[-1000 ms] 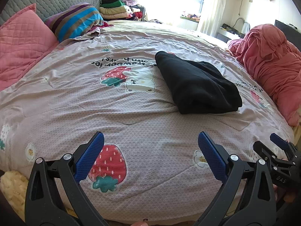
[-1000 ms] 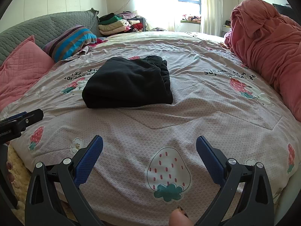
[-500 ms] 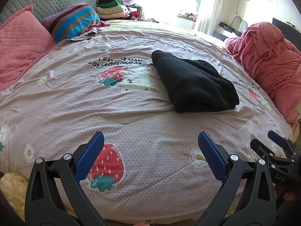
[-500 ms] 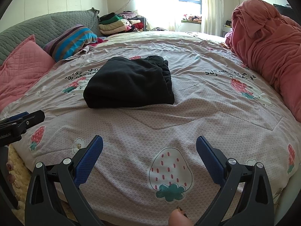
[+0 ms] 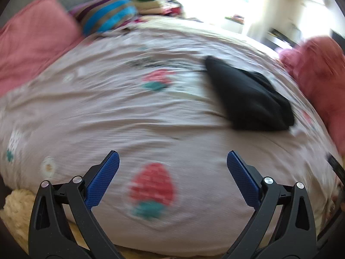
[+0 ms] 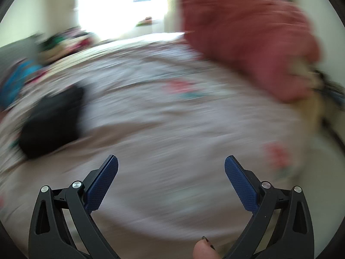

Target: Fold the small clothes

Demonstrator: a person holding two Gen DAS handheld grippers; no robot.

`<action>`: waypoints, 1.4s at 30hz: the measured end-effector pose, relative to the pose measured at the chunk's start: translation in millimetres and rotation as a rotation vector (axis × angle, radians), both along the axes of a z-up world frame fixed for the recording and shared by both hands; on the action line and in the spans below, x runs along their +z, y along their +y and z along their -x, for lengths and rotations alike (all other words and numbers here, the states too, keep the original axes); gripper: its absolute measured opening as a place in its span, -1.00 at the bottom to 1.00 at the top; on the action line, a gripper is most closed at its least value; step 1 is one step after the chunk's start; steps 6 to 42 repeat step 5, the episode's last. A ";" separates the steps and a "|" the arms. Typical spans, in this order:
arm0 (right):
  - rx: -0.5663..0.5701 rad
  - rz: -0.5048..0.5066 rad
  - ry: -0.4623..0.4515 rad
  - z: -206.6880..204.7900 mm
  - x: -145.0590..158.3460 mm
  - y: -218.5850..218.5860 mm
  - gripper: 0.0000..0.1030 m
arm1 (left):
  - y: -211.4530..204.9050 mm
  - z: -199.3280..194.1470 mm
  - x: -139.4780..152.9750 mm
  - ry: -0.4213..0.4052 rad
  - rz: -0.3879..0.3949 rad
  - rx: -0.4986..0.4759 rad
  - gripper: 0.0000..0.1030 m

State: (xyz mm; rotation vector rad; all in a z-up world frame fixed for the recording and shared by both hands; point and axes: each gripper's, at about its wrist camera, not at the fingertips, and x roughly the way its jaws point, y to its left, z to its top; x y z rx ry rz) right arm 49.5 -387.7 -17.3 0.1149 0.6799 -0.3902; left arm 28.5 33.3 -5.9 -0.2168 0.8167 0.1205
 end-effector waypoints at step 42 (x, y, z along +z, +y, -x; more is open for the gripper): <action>-0.524 0.110 0.042 30.2 -5.5 -167.2 0.91 | 118.8 -15.2 6.2 0.014 -0.014 0.302 0.82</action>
